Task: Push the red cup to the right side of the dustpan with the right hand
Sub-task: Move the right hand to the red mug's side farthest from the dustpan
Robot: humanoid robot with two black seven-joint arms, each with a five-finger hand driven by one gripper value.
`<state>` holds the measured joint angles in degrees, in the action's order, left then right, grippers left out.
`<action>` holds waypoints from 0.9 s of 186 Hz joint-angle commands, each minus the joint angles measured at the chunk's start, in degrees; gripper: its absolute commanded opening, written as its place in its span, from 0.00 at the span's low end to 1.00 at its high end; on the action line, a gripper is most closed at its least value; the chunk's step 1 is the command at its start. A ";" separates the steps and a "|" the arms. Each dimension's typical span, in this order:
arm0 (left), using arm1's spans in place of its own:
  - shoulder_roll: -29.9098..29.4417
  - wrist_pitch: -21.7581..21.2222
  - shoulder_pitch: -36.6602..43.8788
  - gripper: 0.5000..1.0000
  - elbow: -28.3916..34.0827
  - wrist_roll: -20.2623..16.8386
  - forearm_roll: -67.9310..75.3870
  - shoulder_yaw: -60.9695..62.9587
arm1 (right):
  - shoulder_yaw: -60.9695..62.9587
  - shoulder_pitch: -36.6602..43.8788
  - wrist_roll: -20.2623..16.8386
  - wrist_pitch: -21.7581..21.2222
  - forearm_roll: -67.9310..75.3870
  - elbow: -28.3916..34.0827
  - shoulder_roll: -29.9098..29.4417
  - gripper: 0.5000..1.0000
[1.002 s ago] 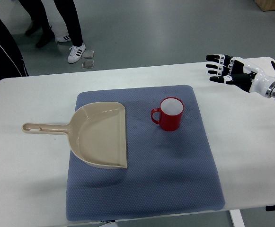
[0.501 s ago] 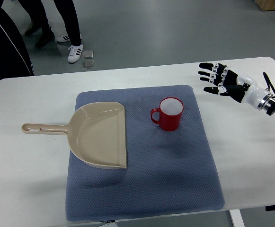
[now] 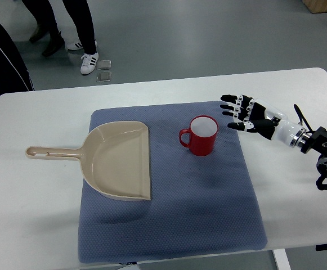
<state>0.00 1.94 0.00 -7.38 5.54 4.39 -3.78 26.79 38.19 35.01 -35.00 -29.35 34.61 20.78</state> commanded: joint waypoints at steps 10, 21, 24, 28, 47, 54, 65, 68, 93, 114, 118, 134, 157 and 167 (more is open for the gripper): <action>0.00 0.00 0.00 1.00 0.00 0.00 0.00 0.00 | -0.07 -1.01 -0.01 0.00 -0.10 0.02 -1.70 0.87; 0.00 0.00 0.00 1.00 0.00 0.00 0.00 0.00 | 0.01 -1.10 -0.01 0.00 -0.18 0.11 -1.88 0.87; 0.00 0.00 0.00 1.00 0.00 0.00 0.00 0.00 | 0.01 -1.10 -0.01 0.00 -0.19 0.19 -1.88 0.87; 0.00 0.00 0.00 1.00 0.00 0.00 0.00 0.00 | 0.01 -1.18 -0.01 0.00 -0.19 0.28 -2.06 0.87; 0.00 0.00 0.00 1.00 0.00 0.00 0.00 0.00 | 0.01 -1.45 -0.01 0.00 -0.27 0.37 -2.93 0.87; 0.00 0.00 0.00 1.00 0.00 0.00 0.00 0.00 | -0.07 -1.45 -0.01 0.00 -0.45 0.46 -3.20 0.87; 0.00 0.00 0.00 1.00 0.00 0.00 0.00 0.09 | 0.10 -1.53 -0.01 0.00 -0.98 0.81 -3.29 0.87; 0.00 0.00 0.00 1.00 0.00 0.00 0.00 0.00 | 0.10 -1.54 -0.01 0.00 -1.06 0.81 -3.37 0.87; 0.00 0.00 0.00 1.00 0.00 0.00 0.00 0.00 | 0.37 -1.71 -0.01 0.00 -2.21 1.25 -4.60 0.87; 0.00 0.00 0.00 1.00 0.00 0.00 0.00 0.00 | 0.45 -1.80 -0.01 0.64 -2.74 1.69 -5.75 0.87; 0.00 0.00 0.00 1.00 0.00 0.00 0.00 0.00 | 0.45 -1.80 -0.01 0.81 -2.82 1.69 -5.75 0.87; 0.00 0.00 0.00 1.00 0.00 0.00 0.00 0.00 | 0.45 -1.89 -0.01 1.25 -2.82 1.95 -5.83 0.87; 0.00 0.00 0.00 1.00 0.00 0.00 0.00 0.00 | 0.54 -1.89 -0.01 2.48 -2.82 2.04 -6.19 0.87; 0.00 0.00 0.00 1.00 0.00 0.00 0.00 0.00 | 0.54 -1.89 -0.01 3.01 -2.82 2.13 -6.27 0.87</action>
<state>0.00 1.94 0.00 -7.38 5.54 4.40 -3.78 27.30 36.30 35.00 -33.00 -32.16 36.62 14.72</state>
